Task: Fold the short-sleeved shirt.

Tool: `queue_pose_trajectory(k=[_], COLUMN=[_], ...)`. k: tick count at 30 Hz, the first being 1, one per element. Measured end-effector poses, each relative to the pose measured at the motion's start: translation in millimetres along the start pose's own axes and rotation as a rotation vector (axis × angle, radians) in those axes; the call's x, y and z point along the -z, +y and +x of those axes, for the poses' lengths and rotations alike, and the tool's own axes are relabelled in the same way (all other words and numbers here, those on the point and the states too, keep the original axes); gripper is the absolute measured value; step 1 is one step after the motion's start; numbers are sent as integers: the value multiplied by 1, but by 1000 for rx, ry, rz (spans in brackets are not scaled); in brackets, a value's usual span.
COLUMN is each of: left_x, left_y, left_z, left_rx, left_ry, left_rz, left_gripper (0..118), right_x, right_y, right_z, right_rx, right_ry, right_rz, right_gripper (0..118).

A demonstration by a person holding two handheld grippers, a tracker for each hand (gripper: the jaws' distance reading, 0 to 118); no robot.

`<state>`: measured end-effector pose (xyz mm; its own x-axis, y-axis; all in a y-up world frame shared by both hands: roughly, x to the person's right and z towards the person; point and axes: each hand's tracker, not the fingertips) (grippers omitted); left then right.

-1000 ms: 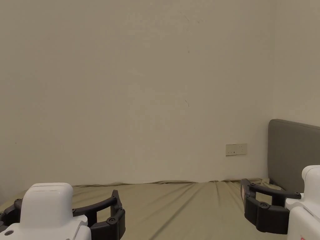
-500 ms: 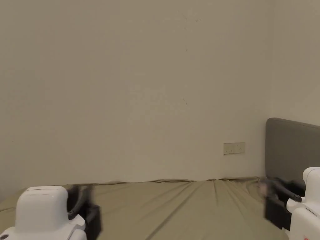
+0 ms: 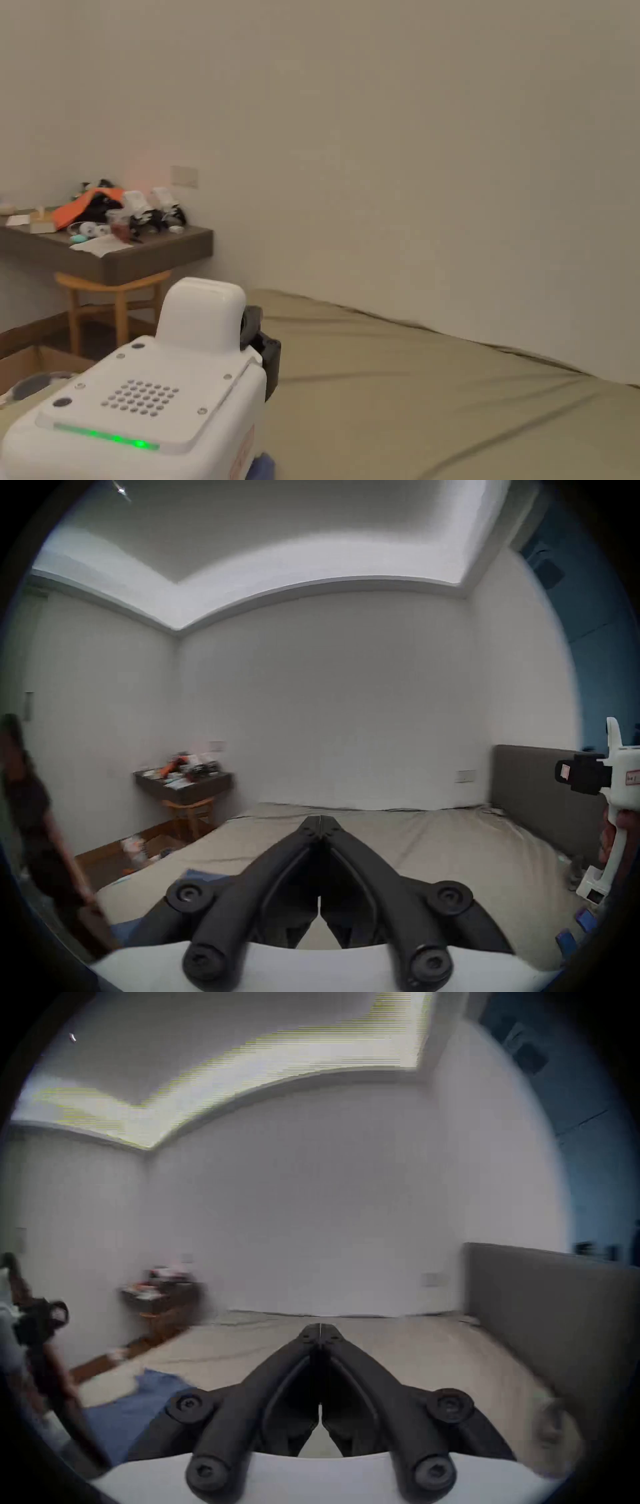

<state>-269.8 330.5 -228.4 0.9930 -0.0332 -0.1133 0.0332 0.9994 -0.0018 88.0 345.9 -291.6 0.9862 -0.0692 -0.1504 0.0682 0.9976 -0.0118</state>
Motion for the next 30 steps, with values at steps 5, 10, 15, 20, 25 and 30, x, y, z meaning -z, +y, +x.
queue_pose_trajectory(k=[5,10,15,20,25,30], left_x=[-71,-96,-46,57,173,262], left_y=[-4,-11,-29,-88,-193,-291], left_z=[-114,-153,-135,-122,-109,-94], left_rx=[82,81,30,-35,-91,-98], left_ry=[469,523,384,168,7,-52], left_rz=[4,-70,-111,-251,-535,-729], left_gripper=[0,0,0,0,0,0], right_x=[30,35,49,60,71,88], right_y=[-11,-28,-34,-63,-109,-147], right_z=[-169,-237,-221,-193,-167,-135], right_rx=[-19,-79,-34,-124,-149,-218], right_ry=[582,665,663,562,442,311], right_rz=[-4,2,-64,-140,-278,-451], right_gripper=[2,2,2,2,2,2])
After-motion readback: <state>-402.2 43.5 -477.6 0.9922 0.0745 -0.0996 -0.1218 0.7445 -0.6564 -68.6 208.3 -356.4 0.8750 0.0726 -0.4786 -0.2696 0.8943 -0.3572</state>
